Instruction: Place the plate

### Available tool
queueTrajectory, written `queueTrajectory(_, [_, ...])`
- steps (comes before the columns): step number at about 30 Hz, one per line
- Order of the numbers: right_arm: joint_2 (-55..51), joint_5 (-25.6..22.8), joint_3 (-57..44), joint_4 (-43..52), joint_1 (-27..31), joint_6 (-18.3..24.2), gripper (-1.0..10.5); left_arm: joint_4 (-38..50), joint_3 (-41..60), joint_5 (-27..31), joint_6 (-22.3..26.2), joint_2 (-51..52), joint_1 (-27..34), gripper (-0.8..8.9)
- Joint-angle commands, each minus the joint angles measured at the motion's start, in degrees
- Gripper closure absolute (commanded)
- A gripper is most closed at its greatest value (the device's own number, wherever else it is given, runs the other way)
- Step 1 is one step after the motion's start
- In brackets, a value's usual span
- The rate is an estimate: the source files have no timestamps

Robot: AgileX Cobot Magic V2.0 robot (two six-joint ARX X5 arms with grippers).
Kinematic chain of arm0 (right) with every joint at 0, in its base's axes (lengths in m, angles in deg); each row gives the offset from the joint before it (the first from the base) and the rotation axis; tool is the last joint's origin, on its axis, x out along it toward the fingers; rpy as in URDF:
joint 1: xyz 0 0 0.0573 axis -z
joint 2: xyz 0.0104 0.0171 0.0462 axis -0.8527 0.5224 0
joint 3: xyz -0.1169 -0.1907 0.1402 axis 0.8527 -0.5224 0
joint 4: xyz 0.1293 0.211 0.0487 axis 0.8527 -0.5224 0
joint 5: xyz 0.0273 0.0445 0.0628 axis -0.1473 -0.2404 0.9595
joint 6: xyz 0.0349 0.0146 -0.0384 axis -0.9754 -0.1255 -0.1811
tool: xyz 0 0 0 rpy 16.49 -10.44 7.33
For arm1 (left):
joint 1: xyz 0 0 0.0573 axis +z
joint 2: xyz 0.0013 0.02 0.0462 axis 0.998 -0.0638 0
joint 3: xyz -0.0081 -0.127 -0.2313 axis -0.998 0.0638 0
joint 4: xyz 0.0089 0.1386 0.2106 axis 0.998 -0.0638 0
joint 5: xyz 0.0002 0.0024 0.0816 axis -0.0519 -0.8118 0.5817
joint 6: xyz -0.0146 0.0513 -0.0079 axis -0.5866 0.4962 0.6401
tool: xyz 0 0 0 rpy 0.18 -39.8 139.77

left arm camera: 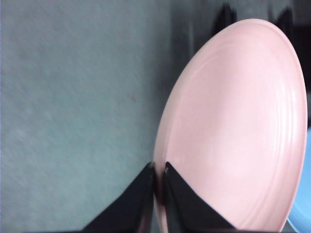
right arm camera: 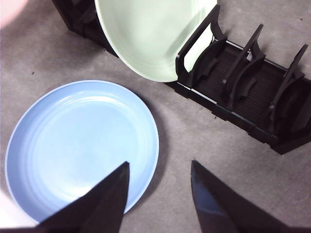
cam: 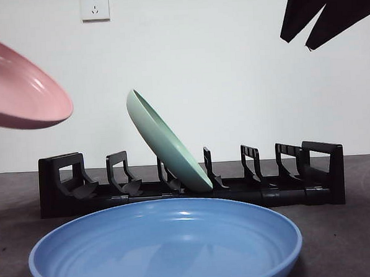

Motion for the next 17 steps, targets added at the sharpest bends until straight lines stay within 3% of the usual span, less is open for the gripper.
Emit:
queueTrajectory(1, [0.3,-0.4,0.6,0.4,-0.5,0.7,7.3,0.6,4.0,-2.4,-2.6,4.8,-0.1,7.99])
queueTrajectory(5, [0.3,-0.4,0.6,0.5,-0.5,0.7,7.3,3.0,11.8,-7.0,-6.4,11.6,-0.1,7.99])
queueTrajectory(11, [-0.5,-0.4,0.6,0.5,-0.5,0.8,7.3,9.1,25.2,-20.3,-13.0,16.9,-0.4,7.99])
queueTrajectory(17, [-2.5,-0.4,0.6,0.6,-0.5,0.9,7.3,20.4,37.4,-21.7,-22.8,17.4,-4.6,7.99])
